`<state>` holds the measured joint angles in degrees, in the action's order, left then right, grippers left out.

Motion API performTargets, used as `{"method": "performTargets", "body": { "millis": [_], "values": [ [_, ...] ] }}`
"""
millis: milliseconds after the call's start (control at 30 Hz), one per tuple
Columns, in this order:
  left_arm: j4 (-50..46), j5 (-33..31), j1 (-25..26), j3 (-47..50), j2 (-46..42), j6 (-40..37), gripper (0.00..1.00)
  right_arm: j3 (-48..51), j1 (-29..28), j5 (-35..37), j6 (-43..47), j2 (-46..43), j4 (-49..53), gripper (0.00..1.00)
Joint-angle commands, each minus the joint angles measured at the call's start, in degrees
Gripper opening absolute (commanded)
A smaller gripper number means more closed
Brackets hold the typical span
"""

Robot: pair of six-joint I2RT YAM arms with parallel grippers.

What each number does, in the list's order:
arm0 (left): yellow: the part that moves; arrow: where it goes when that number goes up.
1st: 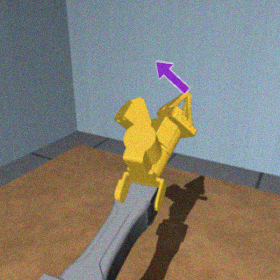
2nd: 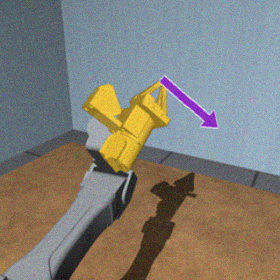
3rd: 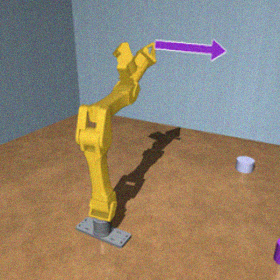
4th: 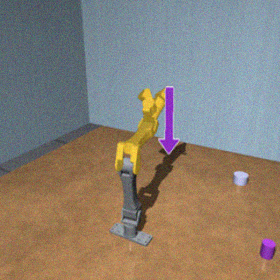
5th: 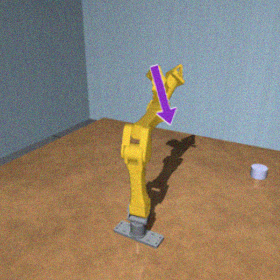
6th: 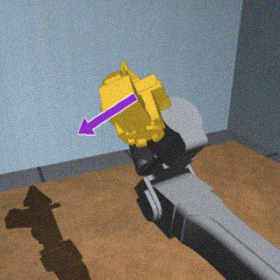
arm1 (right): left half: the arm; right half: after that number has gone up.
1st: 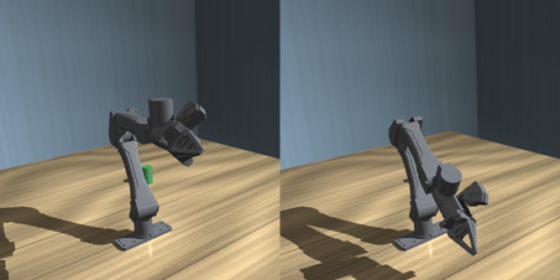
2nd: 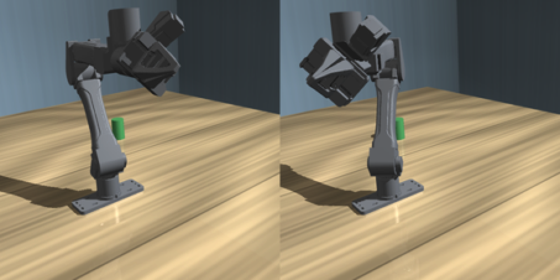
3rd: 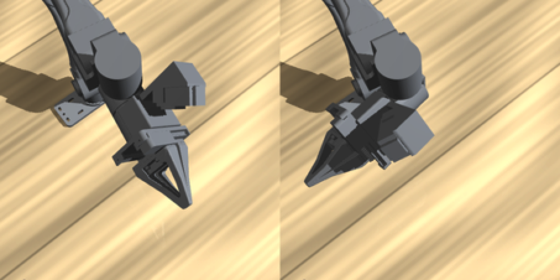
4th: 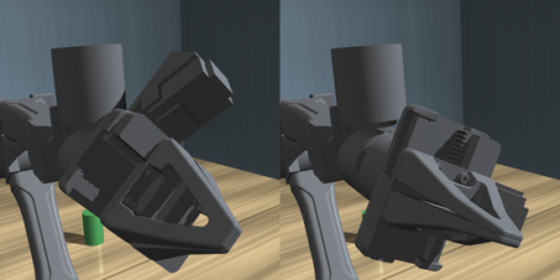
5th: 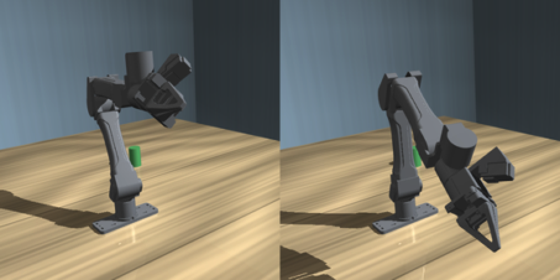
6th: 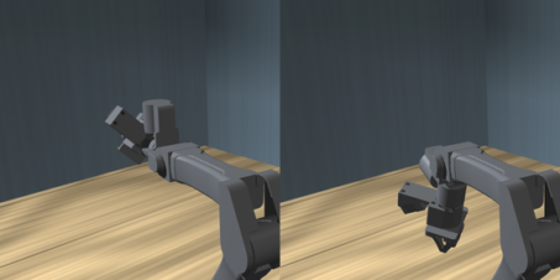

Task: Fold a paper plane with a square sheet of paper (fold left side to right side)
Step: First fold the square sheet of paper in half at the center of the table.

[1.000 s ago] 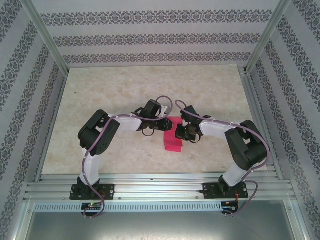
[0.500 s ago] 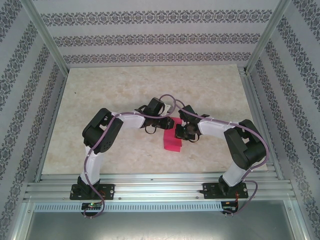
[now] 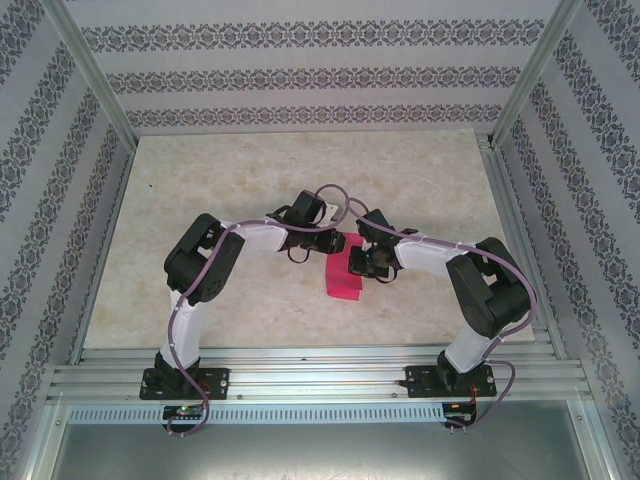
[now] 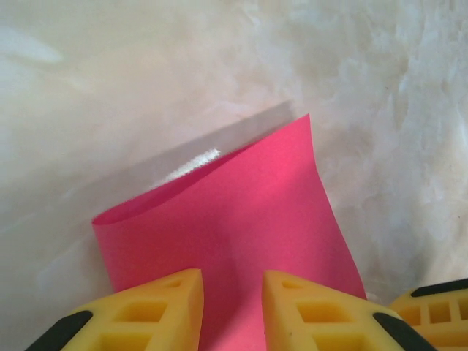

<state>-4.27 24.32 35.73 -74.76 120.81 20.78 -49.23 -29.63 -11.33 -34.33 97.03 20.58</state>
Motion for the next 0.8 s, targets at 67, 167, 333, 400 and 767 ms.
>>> {"method": "performTargets", "body": {
  "millis": [67,167,333,400,767],
  "values": [
    [-1.0,-5.1,-3.7,-3.2,3.7,-1.8,0.32,3.0,-0.8,5.0,1.1,3.7,7.0,0.12],
    [-0.9,-4.9,-4.3,-5.1,4.9,-1.5,0.32,3.0,-0.9,5.0,1.1,3.7,7.1,0.12],
    [-0.6,-4.6,-5.4,-8.3,6.9,-1.2,0.33,3.3,-0.9,5.1,1.0,3.7,7.0,0.12],
    [-0.5,-4.0,-5.7,-9.5,7.9,-1.0,0.33,3.4,-0.9,5.0,0.9,3.8,6.9,0.12],
    [2.8,-3.2,-8.0,-1.8,-0.8,-0.4,0.34,3.0,-1.0,2.9,0.4,1.2,4.4,0.12]
  ]
}}
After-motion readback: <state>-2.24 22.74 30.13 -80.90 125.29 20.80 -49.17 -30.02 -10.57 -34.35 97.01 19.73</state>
